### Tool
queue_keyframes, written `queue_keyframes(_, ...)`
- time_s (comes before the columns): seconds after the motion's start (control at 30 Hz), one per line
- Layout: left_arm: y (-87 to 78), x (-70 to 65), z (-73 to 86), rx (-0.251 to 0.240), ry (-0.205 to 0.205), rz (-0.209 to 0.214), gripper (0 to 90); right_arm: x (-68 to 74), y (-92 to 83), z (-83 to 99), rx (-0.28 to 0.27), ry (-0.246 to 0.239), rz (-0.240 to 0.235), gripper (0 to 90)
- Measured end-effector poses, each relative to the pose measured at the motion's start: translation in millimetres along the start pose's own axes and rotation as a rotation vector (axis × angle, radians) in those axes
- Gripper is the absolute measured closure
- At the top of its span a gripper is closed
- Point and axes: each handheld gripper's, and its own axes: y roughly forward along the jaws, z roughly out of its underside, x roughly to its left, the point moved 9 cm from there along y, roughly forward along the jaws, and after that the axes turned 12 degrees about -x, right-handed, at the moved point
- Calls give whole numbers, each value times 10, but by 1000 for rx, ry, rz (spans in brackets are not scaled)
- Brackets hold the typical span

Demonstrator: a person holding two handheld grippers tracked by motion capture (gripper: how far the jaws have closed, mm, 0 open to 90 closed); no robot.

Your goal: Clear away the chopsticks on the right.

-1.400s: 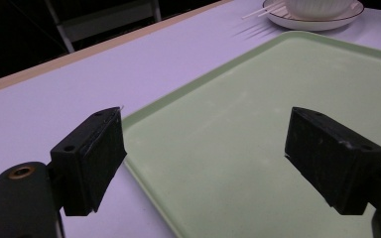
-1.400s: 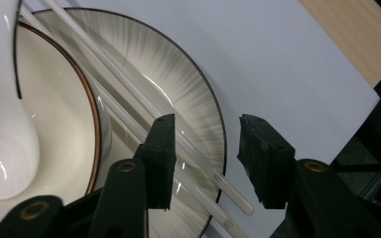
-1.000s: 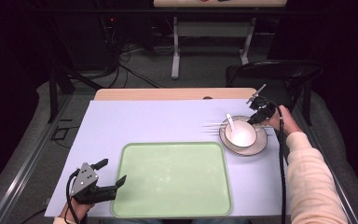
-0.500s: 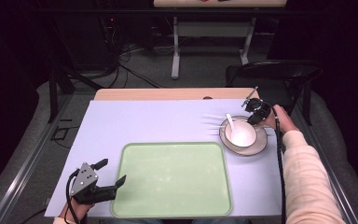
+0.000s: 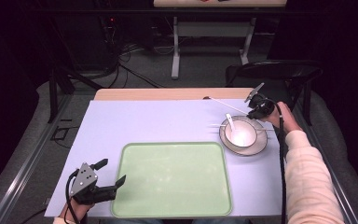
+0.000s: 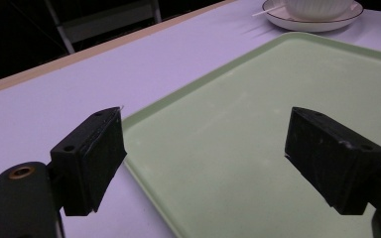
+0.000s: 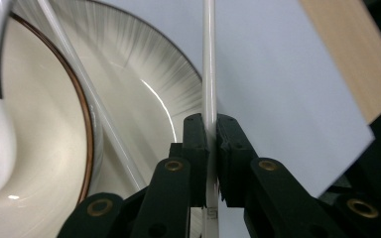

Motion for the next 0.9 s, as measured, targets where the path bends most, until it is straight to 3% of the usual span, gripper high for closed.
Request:
queue_keyframes(0.17, 4, -5, -1, 0, 3, 3, 155, 4, -225, -131, -35, -3, 28, 839)
queue_keyframes(0.27, 3, -5, -3, -1, 3, 3, 156, 101, -447, -253, -49, -10, 46, 839)
queue_keyframes(0.37, 4, -6, -3, -2, 5, 3, 156, 163, -544, -308, -59, -17, 54, 839)
queue_keyframes(0.53, 2, -6, -5, -3, 5, 3, 155, 428, -796, -425, -97, -5, 63, 839)
queue_keyframes(0.57, 2, -6, -5, -3, 5, 3, 155, 428, -796, -425, -97, -5, 63, 839)
queue_keyframes(0.6, 5, -4, -6, -6, 5, 0, 155, 526, -858, -439, -112, 6, 62, 839)
queue_keyframes(0.63, 5, -4, -5, -5, 5, -1, 155, 526, -858, -439, -112, 6, 62, 839)
queue_keyframes(0.8, 5, -7, -7, -7, 6, 1, 155, 829, -973, -397, -119, 63, 66, 839)
queue_keyframes(0.9, 6, -7, -6, -7, 6, 1, 156, 924, -987, -368, -110, 87, 67, 839)
